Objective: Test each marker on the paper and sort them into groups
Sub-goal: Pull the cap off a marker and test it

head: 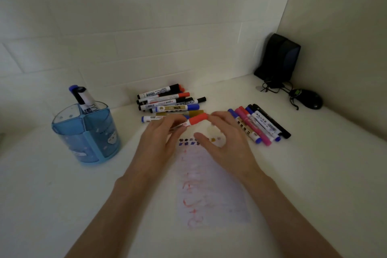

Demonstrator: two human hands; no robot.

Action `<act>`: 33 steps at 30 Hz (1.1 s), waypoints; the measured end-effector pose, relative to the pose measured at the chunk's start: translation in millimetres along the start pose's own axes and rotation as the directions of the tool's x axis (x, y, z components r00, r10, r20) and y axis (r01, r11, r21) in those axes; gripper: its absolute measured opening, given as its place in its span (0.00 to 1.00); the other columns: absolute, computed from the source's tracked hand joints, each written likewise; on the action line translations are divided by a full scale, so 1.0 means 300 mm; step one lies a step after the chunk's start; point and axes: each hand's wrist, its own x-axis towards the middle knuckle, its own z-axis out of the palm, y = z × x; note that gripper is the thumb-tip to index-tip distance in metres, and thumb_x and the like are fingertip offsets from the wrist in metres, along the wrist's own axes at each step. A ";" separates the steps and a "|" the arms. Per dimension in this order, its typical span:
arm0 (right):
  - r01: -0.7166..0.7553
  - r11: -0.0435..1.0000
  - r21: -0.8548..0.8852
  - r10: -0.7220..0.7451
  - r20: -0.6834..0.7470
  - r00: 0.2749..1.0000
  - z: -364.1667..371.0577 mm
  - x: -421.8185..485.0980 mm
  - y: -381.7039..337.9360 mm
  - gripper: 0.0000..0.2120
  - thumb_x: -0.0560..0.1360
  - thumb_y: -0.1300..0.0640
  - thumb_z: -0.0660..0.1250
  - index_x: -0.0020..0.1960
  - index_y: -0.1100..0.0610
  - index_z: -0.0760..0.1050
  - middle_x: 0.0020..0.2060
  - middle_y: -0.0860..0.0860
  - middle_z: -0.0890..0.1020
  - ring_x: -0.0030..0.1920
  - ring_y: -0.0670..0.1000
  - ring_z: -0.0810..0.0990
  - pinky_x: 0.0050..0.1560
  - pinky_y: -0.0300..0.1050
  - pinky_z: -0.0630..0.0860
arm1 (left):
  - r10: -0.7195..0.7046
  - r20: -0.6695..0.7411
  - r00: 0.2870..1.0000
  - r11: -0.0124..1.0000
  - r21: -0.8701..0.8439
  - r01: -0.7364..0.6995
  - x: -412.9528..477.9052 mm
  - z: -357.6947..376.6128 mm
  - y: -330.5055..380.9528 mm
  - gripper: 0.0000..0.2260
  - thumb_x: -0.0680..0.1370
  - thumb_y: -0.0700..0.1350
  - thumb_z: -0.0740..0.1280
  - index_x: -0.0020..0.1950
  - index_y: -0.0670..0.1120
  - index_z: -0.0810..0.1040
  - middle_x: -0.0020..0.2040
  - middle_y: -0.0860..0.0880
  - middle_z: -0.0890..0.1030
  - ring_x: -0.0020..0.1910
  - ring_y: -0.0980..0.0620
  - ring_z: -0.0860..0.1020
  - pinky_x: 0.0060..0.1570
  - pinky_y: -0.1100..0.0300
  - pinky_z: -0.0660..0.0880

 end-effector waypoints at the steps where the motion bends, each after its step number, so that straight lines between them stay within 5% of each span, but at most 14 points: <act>1: -0.058 0.991 0.118 0.054 0.033 0.998 0.006 -0.003 -0.021 0.21 0.76 0.46 0.76 0.67 0.46 0.78 0.61 0.45 0.78 0.56 0.43 0.80 0.55 0.38 0.77 | 0.014 0.015 1.000 0.999 -0.034 -0.013 -0.004 -0.002 0.009 0.10 0.81 0.54 0.64 0.61 0.57 0.75 0.55 0.58 0.81 0.50 0.62 0.76 0.50 0.64 0.73; 4: -0.201 0.881 0.429 0.171 0.108 0.979 0.015 0.001 -0.052 0.12 0.79 0.50 0.73 0.62 0.49 0.80 0.54 0.43 0.85 0.48 0.45 0.85 0.47 0.41 0.82 | 0.055 0.003 0.999 0.989 -0.140 -0.054 -0.016 -0.012 0.044 0.09 0.78 0.52 0.70 0.58 0.57 0.79 0.48 0.62 0.83 0.44 0.62 0.81 0.42 0.71 0.73; 8: -0.320 0.723 0.612 0.222 0.233 0.947 0.010 -0.003 -0.068 0.11 0.84 0.51 0.66 0.61 0.53 0.83 0.52 0.46 0.88 0.54 0.44 0.85 0.53 0.39 0.80 | 0.000 0.004 1.000 0.912 -0.410 0.002 -0.012 -0.025 0.067 0.07 0.78 0.49 0.72 0.56 0.52 0.83 0.48 0.59 0.85 0.38 0.54 0.85 0.35 0.56 0.80; 10: -0.376 0.579 0.724 0.267 0.268 0.926 -0.011 0.002 -0.070 0.14 0.86 0.50 0.61 0.62 0.56 0.80 0.56 0.51 0.88 0.58 0.50 0.86 0.59 0.47 0.82 | 0.010 -0.083 0.996 0.914 -0.404 -0.043 0.002 -0.036 0.044 0.07 0.80 0.49 0.68 0.57 0.52 0.82 0.50 0.60 0.84 0.42 0.55 0.85 0.38 0.53 0.81; 12: -0.432 0.475 0.767 0.289 0.327 0.900 -0.050 0.004 -0.066 0.15 0.86 0.47 0.59 0.60 0.58 0.77 0.49 0.54 0.88 0.49 0.54 0.88 0.49 0.46 0.84 | 0.086 -0.152 0.985 0.954 -0.272 -0.125 0.010 -0.035 0.024 0.12 0.82 0.46 0.66 0.65 0.54 0.78 0.59 0.63 0.80 0.54 0.56 0.82 0.46 0.56 0.80; 15: -0.466 0.669 0.579 0.244 0.421 0.874 -0.083 -0.005 -0.056 0.19 0.84 0.40 0.60 0.56 0.51 0.83 0.31 0.52 0.78 0.28 0.49 0.72 0.31 0.39 0.71 | 0.323 -0.053 0.945 0.946 0.048 -0.321 0.005 -0.005 -0.002 0.24 0.82 0.43 0.65 0.78 0.53 0.67 0.75 0.55 0.69 0.74 0.52 0.69 0.70 0.56 0.67; 17: -0.493 0.731 0.473 0.252 0.484 0.838 -0.092 0.000 -0.051 0.16 0.82 0.39 0.63 0.56 0.46 0.85 0.30 0.51 0.75 0.29 0.47 0.67 0.32 0.39 0.67 | 0.388 0.009 0.922 0.906 0.179 -0.383 0.005 0.006 -0.014 0.20 0.83 0.47 0.64 0.76 0.52 0.70 0.72 0.52 0.73 0.71 0.51 0.71 0.67 0.56 0.66; 20: -0.563 0.666 0.490 0.272 0.544 0.794 -0.141 0.012 -0.045 0.17 0.79 0.43 0.70 0.65 0.47 0.82 0.38 0.51 0.84 0.33 0.47 0.74 0.37 0.39 0.73 | 0.352 -0.009 0.936 0.920 0.186 -0.344 0.004 -0.010 -0.006 0.10 0.82 0.48 0.64 0.61 0.49 0.80 0.57 0.51 0.81 0.58 0.50 0.76 0.56 0.59 0.67; 24: -0.525 0.454 0.720 0.259 0.457 0.851 -0.152 0.011 -0.032 0.17 0.78 0.47 0.73 0.61 0.56 0.85 0.49 0.57 0.87 0.42 0.51 0.83 0.47 0.42 0.81 | 0.075 0.092 0.993 0.992 0.091 -0.083 -0.018 -0.017 0.060 0.09 0.82 0.47 0.64 0.62 0.50 0.76 0.56 0.51 0.81 0.53 0.49 0.77 0.52 0.56 0.73; 27: -0.441 0.458 0.772 0.437 0.236 0.868 -0.067 -0.001 -0.045 0.14 0.78 0.44 0.71 0.54 0.53 0.87 0.41 0.50 0.84 0.42 0.47 0.80 0.49 0.43 0.79 | -0.034 0.264 0.964 0.998 0.052 0.021 -0.024 0.000 0.103 0.13 0.84 0.51 0.59 0.68 0.51 0.70 0.58 0.51 0.79 0.52 0.53 0.76 0.55 0.56 0.75; 29: -0.394 0.439 0.808 0.478 0.161 0.863 -0.031 0.000 -0.061 0.12 0.80 0.45 0.69 0.49 0.49 0.88 0.47 0.50 0.86 0.50 0.49 0.85 0.55 0.46 0.79 | -0.023 0.323 0.946 0.999 0.038 0.011 -0.026 0.007 0.117 0.17 0.83 0.56 0.55 0.69 0.51 0.69 0.57 0.52 0.77 0.51 0.56 0.75 0.55 0.60 0.74; 31: -0.366 0.267 0.892 0.465 0.213 0.859 -0.022 0.010 -0.077 0.13 0.83 0.49 0.66 0.47 0.50 0.87 0.50 0.53 0.87 0.58 0.54 0.86 0.57 0.47 0.81 | 0.015 0.331 0.943 0.998 0.057 -0.036 -0.030 0.013 0.122 0.21 0.81 0.60 0.49 0.64 0.50 0.71 0.53 0.53 0.77 0.46 0.56 0.75 0.50 0.60 0.74; 33: -0.360 -0.043 0.932 0.462 0.338 0.820 -0.024 0.016 -0.088 0.12 0.83 0.49 0.67 0.48 0.55 0.82 0.43 0.55 0.86 0.49 0.54 0.87 0.51 0.47 0.83 | 0.047 0.359 0.932 0.983 0.150 -0.107 -0.032 0.020 0.117 0.24 0.80 0.62 0.43 0.60 0.50 0.71 0.50 0.53 0.78 0.42 0.55 0.74 0.46 0.59 0.73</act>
